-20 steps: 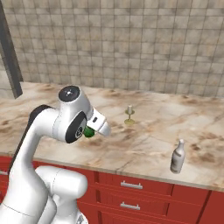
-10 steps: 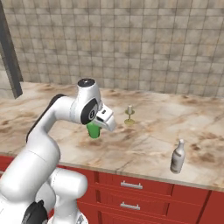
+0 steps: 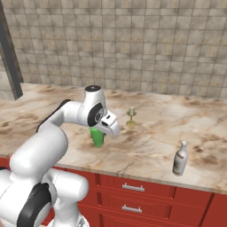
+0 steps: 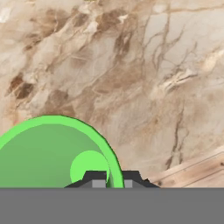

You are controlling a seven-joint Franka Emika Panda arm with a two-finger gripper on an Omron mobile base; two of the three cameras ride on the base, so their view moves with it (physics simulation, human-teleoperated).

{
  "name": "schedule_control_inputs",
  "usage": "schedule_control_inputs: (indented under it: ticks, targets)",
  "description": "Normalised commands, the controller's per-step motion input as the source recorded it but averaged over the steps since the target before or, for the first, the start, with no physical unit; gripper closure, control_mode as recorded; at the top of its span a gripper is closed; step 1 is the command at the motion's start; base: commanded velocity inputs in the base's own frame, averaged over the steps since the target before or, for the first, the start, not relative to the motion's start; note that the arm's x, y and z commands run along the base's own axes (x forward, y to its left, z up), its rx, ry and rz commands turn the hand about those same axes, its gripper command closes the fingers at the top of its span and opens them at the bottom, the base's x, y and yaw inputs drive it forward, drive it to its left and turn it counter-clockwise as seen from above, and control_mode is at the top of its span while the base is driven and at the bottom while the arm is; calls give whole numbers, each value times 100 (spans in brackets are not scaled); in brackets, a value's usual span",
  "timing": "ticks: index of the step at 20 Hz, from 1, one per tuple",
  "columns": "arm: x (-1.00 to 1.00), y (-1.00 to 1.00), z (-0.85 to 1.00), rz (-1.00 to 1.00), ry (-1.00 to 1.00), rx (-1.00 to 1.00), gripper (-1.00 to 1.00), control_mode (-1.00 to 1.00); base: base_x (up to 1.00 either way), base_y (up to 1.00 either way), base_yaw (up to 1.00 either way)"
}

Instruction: Open the cabinet directly in front. Then move the liquor and the cup to the dining counter with the candle on it.

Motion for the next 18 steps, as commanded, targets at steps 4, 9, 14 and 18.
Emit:
schedule_control_inputs:
  ticks: [4, 9, 14, 18]
  targets:
    - [36, -8, -61, 1, 0, -2, 100, -100, 0, 0, 0]
    - [43, -21, -50, 0, 0, -3, 100, -100, 0, 0, 0]
    - [66, -43, -8, 0, -1, 1, 100, -100, 0, 0, 0]
    - [62, -45, 0, 0, 0, 5, 100, -100, 0, 0, 0]
